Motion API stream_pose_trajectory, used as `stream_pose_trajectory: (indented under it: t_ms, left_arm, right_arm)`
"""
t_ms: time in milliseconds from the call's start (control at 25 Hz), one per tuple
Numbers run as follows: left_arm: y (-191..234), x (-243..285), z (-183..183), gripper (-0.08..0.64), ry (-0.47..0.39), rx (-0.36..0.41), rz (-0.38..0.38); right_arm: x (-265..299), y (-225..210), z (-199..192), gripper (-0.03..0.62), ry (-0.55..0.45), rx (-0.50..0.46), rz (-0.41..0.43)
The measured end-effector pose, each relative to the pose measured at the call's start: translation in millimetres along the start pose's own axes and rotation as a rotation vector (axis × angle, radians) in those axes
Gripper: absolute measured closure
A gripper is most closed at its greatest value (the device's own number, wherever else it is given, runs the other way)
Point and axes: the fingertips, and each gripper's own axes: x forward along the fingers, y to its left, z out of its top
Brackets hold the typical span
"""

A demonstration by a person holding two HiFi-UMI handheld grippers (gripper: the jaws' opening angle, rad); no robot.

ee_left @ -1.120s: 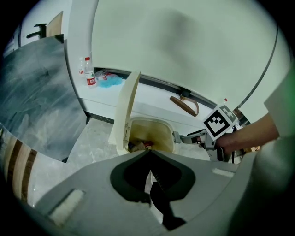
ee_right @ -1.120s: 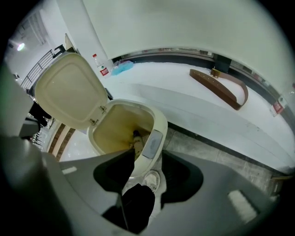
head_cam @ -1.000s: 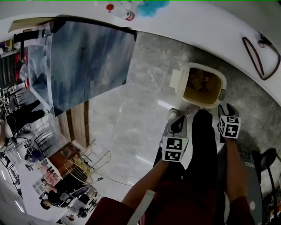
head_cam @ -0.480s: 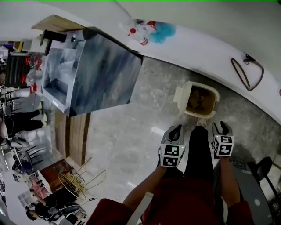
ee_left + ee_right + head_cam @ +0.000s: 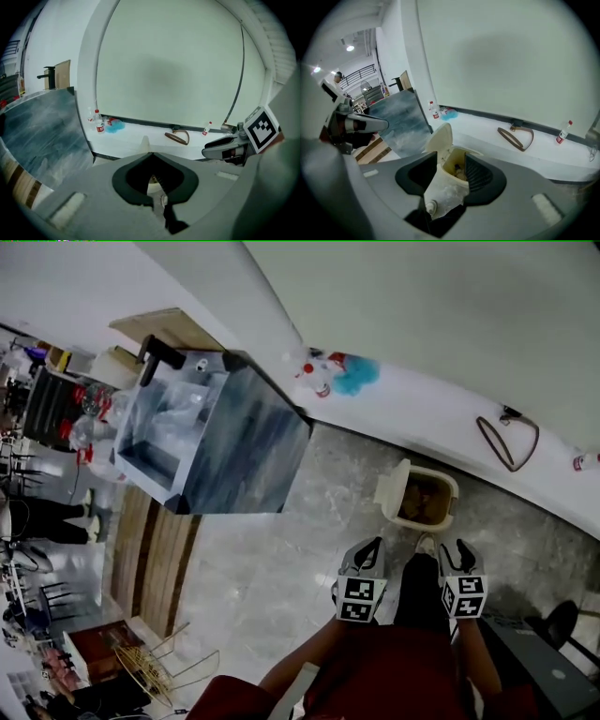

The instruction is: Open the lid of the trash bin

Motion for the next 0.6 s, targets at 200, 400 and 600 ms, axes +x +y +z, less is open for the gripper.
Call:
stream_pose_trajectory:
  t_ms: [200,400,600]
  left_arm:
    - [5,-24,29,0.554,-0.086,0.04,-0.003]
    - [12,-55,74,0.554,-0.218,0.078,0.0]
    - [9,-94,137,0.554,-0.397,0.168,0.004]
  right_arm:
    - [-35,19,25,0.41,-0.108,0.016,-0.02]
    - [-72,26,68,0.41,-0.256,0.01,-0.067]
    - [-120,25,124,0.41,-0.436,-0.035,-0.138]
